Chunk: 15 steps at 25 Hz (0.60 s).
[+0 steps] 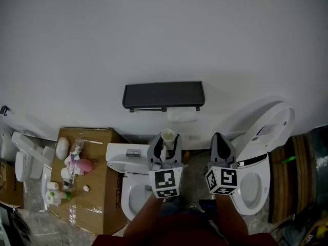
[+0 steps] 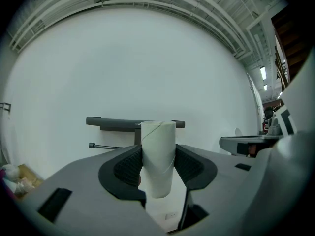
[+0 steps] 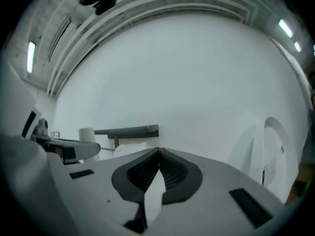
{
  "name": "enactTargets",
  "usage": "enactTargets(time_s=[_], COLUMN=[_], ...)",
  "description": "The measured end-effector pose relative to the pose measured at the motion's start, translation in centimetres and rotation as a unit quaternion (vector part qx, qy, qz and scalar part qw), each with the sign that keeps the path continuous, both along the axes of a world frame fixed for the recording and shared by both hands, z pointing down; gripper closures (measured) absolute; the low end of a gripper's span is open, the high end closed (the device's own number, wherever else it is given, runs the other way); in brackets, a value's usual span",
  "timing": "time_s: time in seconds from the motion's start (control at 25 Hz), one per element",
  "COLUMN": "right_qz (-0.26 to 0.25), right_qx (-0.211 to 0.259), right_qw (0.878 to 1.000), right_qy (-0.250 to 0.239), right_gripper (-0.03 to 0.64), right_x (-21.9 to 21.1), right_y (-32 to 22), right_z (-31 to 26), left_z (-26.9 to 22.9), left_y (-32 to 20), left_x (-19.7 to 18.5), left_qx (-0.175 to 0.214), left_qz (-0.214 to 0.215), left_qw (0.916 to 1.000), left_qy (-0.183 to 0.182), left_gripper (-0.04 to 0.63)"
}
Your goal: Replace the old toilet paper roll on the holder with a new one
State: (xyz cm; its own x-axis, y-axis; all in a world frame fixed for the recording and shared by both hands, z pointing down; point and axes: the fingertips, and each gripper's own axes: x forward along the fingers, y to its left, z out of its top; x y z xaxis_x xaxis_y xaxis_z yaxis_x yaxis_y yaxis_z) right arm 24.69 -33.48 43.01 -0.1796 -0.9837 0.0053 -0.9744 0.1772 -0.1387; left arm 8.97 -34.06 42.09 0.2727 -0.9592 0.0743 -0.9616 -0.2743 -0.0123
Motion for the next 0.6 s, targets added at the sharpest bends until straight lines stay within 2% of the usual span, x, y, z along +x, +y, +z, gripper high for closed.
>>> enactTargets(time_s=[0.08,0.28,0.6], right_qz=[0.004,0.003,-0.018], right_qx=[-0.001,0.009,0.020], right_qw=[0.999,0.998,0.996], right_qy=[0.035,0.054,0.083], right_gripper=[0.600,0.600,0.600], right_x=[-0.2,-1.0,-3.1], right_y=[0.0,0.4,0.7], right_z=[0.0,-0.5,-0.9], left_z=[0.0,0.1,0.5], left_y=[0.1,0.5,0.9], left_x=[0.0,0.2,-0.4], left_qx=[0.001,0.006,-0.003], left_qz=[0.001,0.003,0.003], left_qw=[1.0000,0.9997,0.9998], left_qy=[-0.004,-0.022,-0.018], left_gripper=[0.382,0.382,0.382])
